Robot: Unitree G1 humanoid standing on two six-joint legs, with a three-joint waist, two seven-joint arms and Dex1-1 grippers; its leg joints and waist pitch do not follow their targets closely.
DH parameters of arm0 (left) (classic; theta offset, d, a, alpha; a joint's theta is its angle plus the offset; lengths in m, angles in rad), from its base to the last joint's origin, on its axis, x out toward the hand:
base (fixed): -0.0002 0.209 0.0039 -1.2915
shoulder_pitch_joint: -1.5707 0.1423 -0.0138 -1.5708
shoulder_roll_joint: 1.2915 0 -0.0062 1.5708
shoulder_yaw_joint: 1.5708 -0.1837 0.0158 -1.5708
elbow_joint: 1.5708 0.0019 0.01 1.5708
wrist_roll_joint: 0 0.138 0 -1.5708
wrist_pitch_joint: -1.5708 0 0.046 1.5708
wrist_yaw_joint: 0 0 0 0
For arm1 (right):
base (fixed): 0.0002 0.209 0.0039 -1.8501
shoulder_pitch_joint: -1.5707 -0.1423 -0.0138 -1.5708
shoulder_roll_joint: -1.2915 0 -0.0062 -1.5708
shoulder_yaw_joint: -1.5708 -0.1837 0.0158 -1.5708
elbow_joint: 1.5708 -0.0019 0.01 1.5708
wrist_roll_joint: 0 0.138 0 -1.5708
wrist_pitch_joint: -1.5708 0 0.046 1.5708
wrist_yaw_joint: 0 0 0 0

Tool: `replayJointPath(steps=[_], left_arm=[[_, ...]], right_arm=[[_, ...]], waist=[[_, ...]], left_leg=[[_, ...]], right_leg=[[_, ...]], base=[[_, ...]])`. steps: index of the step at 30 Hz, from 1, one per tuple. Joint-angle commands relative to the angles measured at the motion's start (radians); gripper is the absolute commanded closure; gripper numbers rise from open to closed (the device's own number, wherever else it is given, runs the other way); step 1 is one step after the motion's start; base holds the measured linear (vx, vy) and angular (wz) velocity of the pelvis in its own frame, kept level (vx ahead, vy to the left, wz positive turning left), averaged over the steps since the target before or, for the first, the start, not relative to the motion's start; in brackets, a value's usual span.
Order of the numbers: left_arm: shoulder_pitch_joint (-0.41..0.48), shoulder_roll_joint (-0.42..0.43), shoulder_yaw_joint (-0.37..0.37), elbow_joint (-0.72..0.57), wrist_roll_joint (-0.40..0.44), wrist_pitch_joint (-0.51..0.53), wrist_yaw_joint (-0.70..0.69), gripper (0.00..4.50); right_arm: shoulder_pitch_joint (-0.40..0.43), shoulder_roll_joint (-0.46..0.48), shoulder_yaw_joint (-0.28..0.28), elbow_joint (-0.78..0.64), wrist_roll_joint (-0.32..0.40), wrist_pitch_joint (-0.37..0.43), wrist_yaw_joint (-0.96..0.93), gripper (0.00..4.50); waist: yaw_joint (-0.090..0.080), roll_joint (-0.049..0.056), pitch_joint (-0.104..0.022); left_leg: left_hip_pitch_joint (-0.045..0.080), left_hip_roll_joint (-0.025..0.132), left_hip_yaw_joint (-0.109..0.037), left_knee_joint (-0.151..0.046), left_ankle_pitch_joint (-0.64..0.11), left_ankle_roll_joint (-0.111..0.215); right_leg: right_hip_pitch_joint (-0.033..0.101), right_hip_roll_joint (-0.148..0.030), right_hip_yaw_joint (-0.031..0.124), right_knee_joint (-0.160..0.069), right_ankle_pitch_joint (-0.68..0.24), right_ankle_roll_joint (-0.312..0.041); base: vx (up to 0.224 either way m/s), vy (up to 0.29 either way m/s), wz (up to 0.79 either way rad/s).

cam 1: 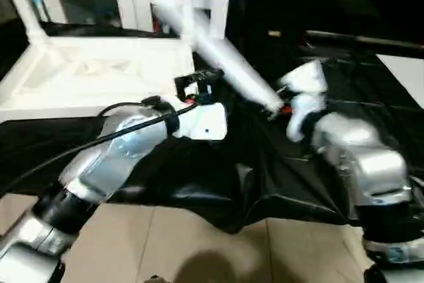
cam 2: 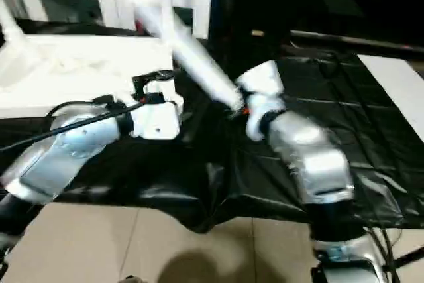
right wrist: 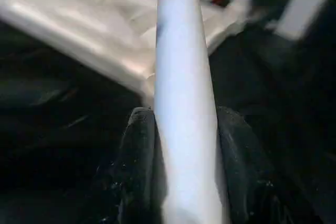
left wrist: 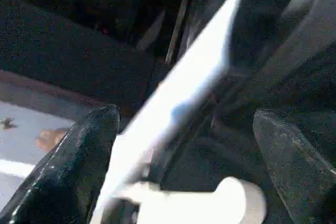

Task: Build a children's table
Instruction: Pick table leg

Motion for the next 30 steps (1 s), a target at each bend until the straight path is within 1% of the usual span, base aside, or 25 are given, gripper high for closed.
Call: replayJointPath(steps=[1,2,3,4,5,6,7,8,9,10,11,12,13,14,16,17,18,21,22,23,24,26,27,29,30], left_arm=[[-0.048,-0.007,-0.031,0.067,0.076,-0.05,0.042,0.0],[-0.061,-0.013,-0.033,0.095,0.088,-0.062,0.056,0.0],[-0.072,-0.022,-0.031,0.125,0.098,-0.081,0.067,0.0],[-0.083,-0.027,-0.033,0.148,0.11,-0.094,0.076,0.0],[-0.098,-0.028,-0.043,0.181,0.128,-0.114,0.087,0.0],[-0.109,-0.029,-0.051,0.204,0.142,-0.127,0.096,0.0],[-0.114,-0.029,-0.057,0.216,0.146,-0.138,0.095,0.0],[-0.124,-0.03,-0.067,0.24,0.153,-0.16,0.095,0.0],[-0.127,-0.029,-0.075,0.248,0.158,-0.172,0.091,0.0],[-0.13,-0.026,-0.088,0.26,0.163,-0.196,0.078,0.0],[-0.13,-0.018,-0.103,0.27,0.171,-0.223,0.053,0.0],[-0.131,-0.017,-0.105,0.274,0.173,-0.229,0.049,0.0],[-0.131,-0.012,-0.111,0.279,0.174,-0.25,0.03,0.0],[-0.128,-0.002,-0.116,0.287,0.178,-0.277,0.002,0.0],[-0.128,0.006,-0.123,0.292,0.184,-0.292,-0.013,0.0],[-0.128,0.01,-0.128,0.299,0.188,-0.3,-0.02,0.0],[-0.133,0.012,-0.13,0.319,0.193,-0.312,-0.021,0.0],[-0.152,0.005,-0.133,0.348,0.202,-0.331,-0.014,0.0],[-0.158,-0.002,-0.131,0.355,0.203,-0.335,-0.012,0.0],[-0.16,-0.006,-0.127,0.36,0.204,-0.341,-0.01,0.0],[-0.162,-0.008,-0.126,0.362,0.203,-0.345,-0.017,0.0],[-0.164,-0.01,-0.125,0.363,0.203,-0.346,-0.026,0.0],[-0.168,-0.023,-0.108,0.367,0.199,-0.335,-0.019,0.0],[-0.173,-0.038,-0.09,0.376,0.19,-0.32,-0.004,0.0],[-0.176,-0.046,-0.081,0.382,0.18,-0.314,0.001,0.0]], right_arm=[[-0.027,-0.023,0.038,-0.046,0.014,0.014,0.046,3.25],[-0.026,-0.025,0.048,-0.053,0.017,0.014,0.057,3.25],[-0.029,-0.025,0.054,-0.055,0.018,0.017,0.067,3.25],[-0.033,-0.025,0.054,-0.053,0.021,0.02,0.074,3.25],[-0.035,-0.027,0.056,-0.061,0.024,0.021,0.086,3.25],[-0.035,-0.029,0.058,-0.066,0.024,0.021,0.094,3.25],[-0.035,-0.03,0.059,-0.069,0.026,0.023,0.097,3.25],[-0.036,-0.032,0.06,-0.075,0.029,0.029,0.1,3.25],[-0.038,-0.032,0.06,-0.075,0.03,0.031,0.099,3.25],[-0.042,-0.031,0.058,-0.073,0.031,0.032,0.094,3.25],[-0.052,-0.028,0.054,-0.064,0.028,0.027,0.086,3.25],[-0.054,-0.027,0.053,-0.063,0.028,0.027,0.085,3.25],[-0.06,-0.027,0.051,-0.055,0.025,0.023,0.081,3.25],[-0.069,-0.029,0.049,-0.045,0.018,0.018,0.078,3.25],[-0.072,-0.029,0.048,-0.04,0.015,0.016,0.078,3.25],[-0.073,-0.03,0.047,-0.037,0.014,0.014,0.079,3.25],[-0.077,-0.03,0.047,-0.033,0.011,0.012,0.082,3.25],[-0.082,-0.033,0.054,-0.034,0.016,0.009,0.099,3.25],[-0.082,-0.033,0.056,-0.037,0.017,0.009,0.101,3.25],[-0.082,-0.033,0.057,-0.038,0.018,0.009,0.101,3.25],[-0.082,-0.033,0.057,-0.038,0.018,0.009,0.101,3.25],[-0.083,-0.035,0.059,-0.036,0.017,0.008,0.103,3.25],[-0.085,-0.04,0.061,-0.036,0.019,0.008,0.11,3.25],[-0.083,-0.047,0.064,-0.042,0.025,0.01,0.125,3.25],[-0.081,-0.052,0.068,-0.047,0.027,0.011,0.134,3.25]], waist=[[0.01,0.001,-0.08],[0.014,0.003,-0.078],[0.019,0.002,-0.075],[0.022,0.002,-0.074],[0.026,0.003,-0.073],[0.031,0.005,-0.072],[0.032,0.004,-0.071],[0.034,0.004,-0.068],[0.036,0.005,-0.068],[0.038,0.01,-0.068],[0.038,0.009,-0.069],[0.037,0.008,-0.068],[0.037,0.01,-0.068],[0.037,0.006,-0.067],[0.037,0.008,-0.067],[0.038,0.002,-0.066],[0.038,0.004,-0.066],[0.037,0.004,-0.067],[0.038,0.006,-0.07],[0.041,0.008,-0.069],[0.041,0.003,-0.07],[0.045,0.003,-0.07],[0.046,0.003,-0.07],[0.048,-0.001,-0.069],[0.048,-0.001,-0.069]], left_leg=[[0.033,0.067,-0.028,-0.068,-0.039,-0.009],[0.033,0.068,-0.026,-0.067,-0.034,0.007],[0.033,0.07,-0.025,-0.068,-0.051,0.008],[0.034,0.071,-0.025,-0.069,-0.06,0.007],[0.035,0.072,-0.025,-0.071,-0.081,-0.002],[0.04,0.073,-0.024,-0.071,-0.104,-0.012],[0.04,0.075,-0.025,-0.073,-0.117,-0.02],[0.04,0.075,-0.026,-0.077,-0.143,-0.032],[0.041,0.075,-0.026,-0.078,-0.155,-0.04],[0.041,0.076,-0.028,-0.078,-0.162,-0.051],[0.04,0.076,-0.029,-0.079,-0.17,-0.059],[0.04,0.075,-0.028,-0.08,-0.176,-0.062],[0.04,0.075,-0.03,-0.08,-0.184,-0.068],[0.04,0.075,-0.029,-0.081,-0.191,-0.07],[0.041,0.076,-0.029,-0.081,-0.201,-0.076],[0.039,0.076,-0.029,-0.082,-0.2,-0.075],[0.04,0.076,-0.029,-0.082,-0.198,-0.076],[0.04,0.074,-0.027,-0.081,-0.202,-0.075],[0.04,0.076,-0.029,-0.081,-0.196,-0.077],[0.042,0.078,-0.029,-0.082,-0.185,-0.077],[0.042,0.078,-0.027,-0.081,-0.18,-0.077],[0.041,0.077,-0.026,-0.08,-0.167,-0.073],[0.042,0.078,-0.025,-0.08,-0.167,-0.073],[0.043,0.077,-0.023,-0.08,-0.173,-0.07],[0.042,0.077,-0.023,-0.079,-0.173,-0.069]], right_leg=[[0.043,-0.088,0.045,-0.049,0.176,-0.204],[0.04,-0.088,0.045,-0.048,0.191,-0.204],[0.04,-0.092,0.045,-0.051,0.169,-0.206],[0.038,-0.093,0.046,-0.053,0.151,-0.207],[0.037,-0.093,0.047,-0.056,0.123,-0.208],[0.034,-0.093,0.047,-0.059,0.094,-0.206],[0.034,-0.095,0.047,-0.059,0.079,-0.204],[0.032,-0.095,0.047,-0.063,0.037,-0.198],[0.032,-0.095,0.047,-0.063,0.021,-0.196],[0.031,-0.097,0.048,-0.063,0.007,-0.193],[0.031,-0.097,0.048,-0.064,0.002,-0.188],[0.03,-0.097,0.047,-0.065,-0.004,-0.187],[0.029,-0.098,0.047,-0.065,-0.013,-0.185],[0.029,-0.099,0.047,-0.066,-0.024,-0.185],[0.026,-0.099,0.048,-0.067,-0.042,-0.185],[0.026,-0.1,0.048,-0.067,-0.051,-0.183],[0.025,-0.1,0.047,-0.067,-0.052,-0.181],[0.023,-0.099,0.049,-0.067,-0.06,-0.173],[0.025,-0.097,0.048,-0.062,-0.041,-0.173],[0.023,-0.1,0.046,-0.063,-0.014,-0.181],[0.024,-0.099,0.046,-0.062,0.003,-0.184],[0.025,-0.099,0.046,-0.059,0.018,-0.19],[0.024,-0.099,0.046,-0.059,0.022,-0.191],[0.025,-0.1,0.047,-0.06,0.012,-0.194],[0.026,-0.102,0.047,-0.061,0.011,-0.196]], base=[[0.0,0.0,0.0],[0.0,0.0,0.0],[0.0,0.0,0.0],[0.0,0.0,0.0],[0.0,0.0,0.0],[0.0,0.0,0.0],[0.0,0.0,0.0],[0.0,0.0,0.0],[0.0,0.0,0.0],[0.0,0.0,0.0],[0.0,0.0,0.0],[0.0,0.0,0.0],[0.0,0.0,0.0],[0.0,0.0,0.0],[0.0,0.0,0.0],[0.0,0.0,0.0],[0.0,0.0,0.0],[0.0,0.0,0.0],[0.0,0.0,0.0],[0.0,0.0,0.0],[0.0,0.0,0.0],[0.0,0.0,0.0],[0.0,0.0,0.0],[0.0,0.0,0.0],[0.0,0.0,0.0]])
